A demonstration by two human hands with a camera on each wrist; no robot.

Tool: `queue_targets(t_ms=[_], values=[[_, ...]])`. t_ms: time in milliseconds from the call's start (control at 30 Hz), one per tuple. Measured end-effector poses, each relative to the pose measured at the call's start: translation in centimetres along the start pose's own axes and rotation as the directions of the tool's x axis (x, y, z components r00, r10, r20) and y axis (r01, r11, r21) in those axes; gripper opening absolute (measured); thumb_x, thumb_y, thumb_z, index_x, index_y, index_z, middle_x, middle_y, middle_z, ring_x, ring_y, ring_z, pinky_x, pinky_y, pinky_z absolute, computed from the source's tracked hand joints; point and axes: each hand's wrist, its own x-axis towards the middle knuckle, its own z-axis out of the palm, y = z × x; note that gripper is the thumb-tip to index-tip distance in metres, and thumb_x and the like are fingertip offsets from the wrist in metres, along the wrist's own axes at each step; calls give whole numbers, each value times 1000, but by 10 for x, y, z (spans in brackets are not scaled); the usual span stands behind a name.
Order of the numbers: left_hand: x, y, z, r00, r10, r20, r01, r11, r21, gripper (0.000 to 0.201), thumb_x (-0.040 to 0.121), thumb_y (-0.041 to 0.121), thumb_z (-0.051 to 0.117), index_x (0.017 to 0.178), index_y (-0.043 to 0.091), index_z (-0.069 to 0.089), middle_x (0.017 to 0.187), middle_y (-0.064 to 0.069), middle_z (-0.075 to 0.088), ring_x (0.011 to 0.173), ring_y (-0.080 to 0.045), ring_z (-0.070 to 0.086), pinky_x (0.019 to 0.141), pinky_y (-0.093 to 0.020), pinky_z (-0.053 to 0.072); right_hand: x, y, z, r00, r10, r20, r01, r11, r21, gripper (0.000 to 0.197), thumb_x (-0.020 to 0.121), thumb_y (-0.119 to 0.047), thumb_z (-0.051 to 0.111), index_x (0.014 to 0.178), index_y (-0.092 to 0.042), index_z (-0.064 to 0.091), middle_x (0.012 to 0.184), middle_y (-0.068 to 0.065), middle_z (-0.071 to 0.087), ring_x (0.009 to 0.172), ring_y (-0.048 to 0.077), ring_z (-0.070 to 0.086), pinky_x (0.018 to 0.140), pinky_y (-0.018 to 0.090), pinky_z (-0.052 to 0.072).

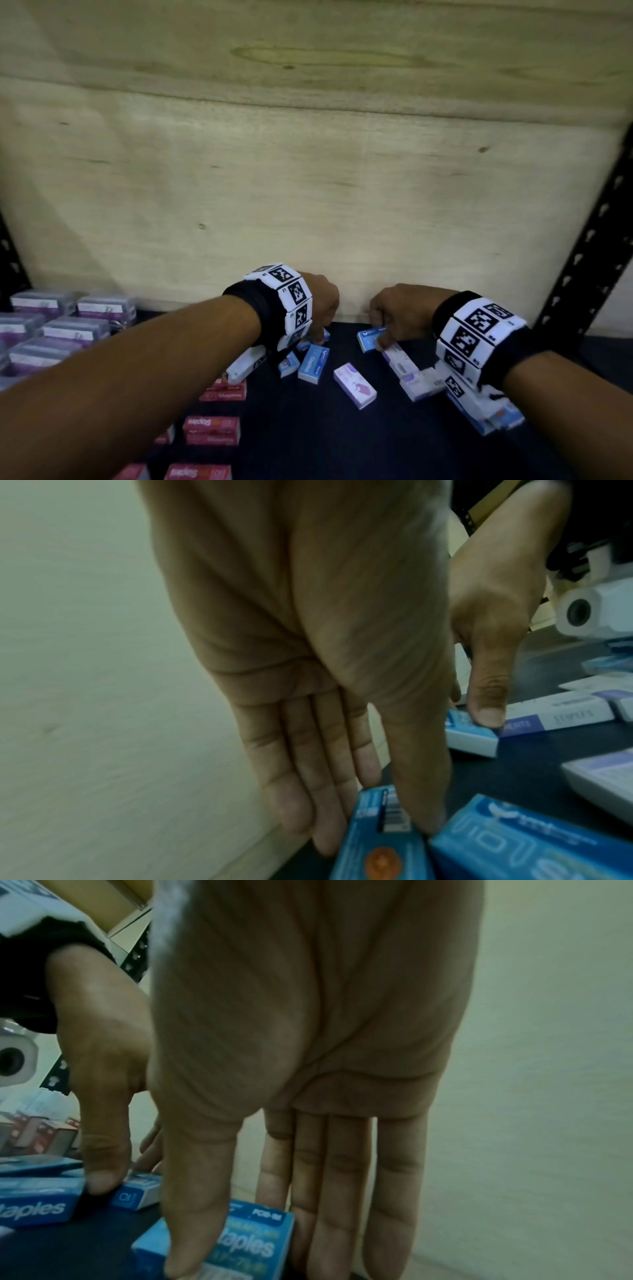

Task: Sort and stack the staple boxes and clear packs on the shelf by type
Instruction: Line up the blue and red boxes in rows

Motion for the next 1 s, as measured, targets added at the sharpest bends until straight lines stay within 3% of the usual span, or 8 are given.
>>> queue_targets(t_ms=[133, 233, 300, 400, 467, 633, 800, 1000], values=[[0, 5, -2, 999, 25, -25, -25, 1000, -12, 33, 80, 21, 76, 110, 10, 67, 90, -4, 61, 79, -19, 54, 66, -26, 41, -6, 2, 1, 1000, 11, -12, -11, 1000, -13, 31, 83, -35, 73, 110, -23, 65, 109, -2, 66, 99, 19, 61, 81, 30, 47], [1, 5, -2, 998, 49, -34, -51, 996, -77, 26, 86, 16, 69, 111, 19, 64, 99, -3, 62, 87, -19, 54, 73, -25, 42, -8, 1, -1, 1000, 7, -28, -8, 999, -41, 28, 88, -27, 67, 116, -21, 67, 116, 1, 67, 104, 21, 62, 85, 30, 49], [0, 4, -3, 998, 59, -31, -62, 992, -106, 31, 89, 11, 63, 120, 15, 63, 105, -1, 64, 92, -17, 55, 80, -27, 45, -7, 0, -1, 999, 11, -40, -12, 1000, -28, 27, 89, -25, 67, 115, -21, 67, 116, 1, 66, 103, 20, 62, 81, 28, 47], [-1, 0, -3, 998, 52, -24, -55, 990, -131, 33, 93, 6, 55, 125, 13, 62, 113, -2, 65, 93, -13, 56, 78, -24, 43, -5, 0, 0, 997, 30, -65, -31, 999, -12, 23, 87, -26, 69, 109, -22, 66, 114, 1, 65, 101, 21, 61, 81, 29, 48], [-2, -4, -1, 997, 44, -59, -51, 991, -120, 33, 95, 8, 53, 126, 14, 61, 122, -3, 64, 102, -18, 60, 81, -25, 44, -4, -1, 0, 996, 34, -77, -36, 999, -20, 22, 87, -27, 69, 108, -21, 66, 112, 2, 65, 100, 21, 62, 81, 30, 49], [-2, -13, 8, 991, -2, -133, -16, 990, -138, 25, 95, 28, 58, 115, 14, 65, 114, -3, 67, 102, -22, 62, 85, -29, 48, -4, -5, 1, 995, 43, -93, -49, 997, -66, 28, 89, -29, 68, 111, -13, 67, 111, 7, 67, 98, 24, 64, 75, 31, 48], [0, -14, 7, 993, -39, -109, 29, 995, -92, 30, 85, 27, 72, 112, 14, 67, 111, -2, 68, 101, -24, 64, 81, -29, 48, -3, -7, 1, 992, 54, -111, -64, 994, -90, 30, 88, -30, 68, 112, -13, 66, 110, 8, 67, 97, 25, 64, 75, 32, 49], [4, -14, 8, 986, -55, -158, 40, 995, -95, 29, 82, 22, 75, 108, 12, 68, 108, -5, 68, 98, -26, 65, 84, -32, 52, 0, -8, 1, 992, 51, -118, -64, 992, -108, 31, 88, -31, 69, 114, -15, 64, 113, 7, 64, 99, 25, 63, 77, 34, 50]])
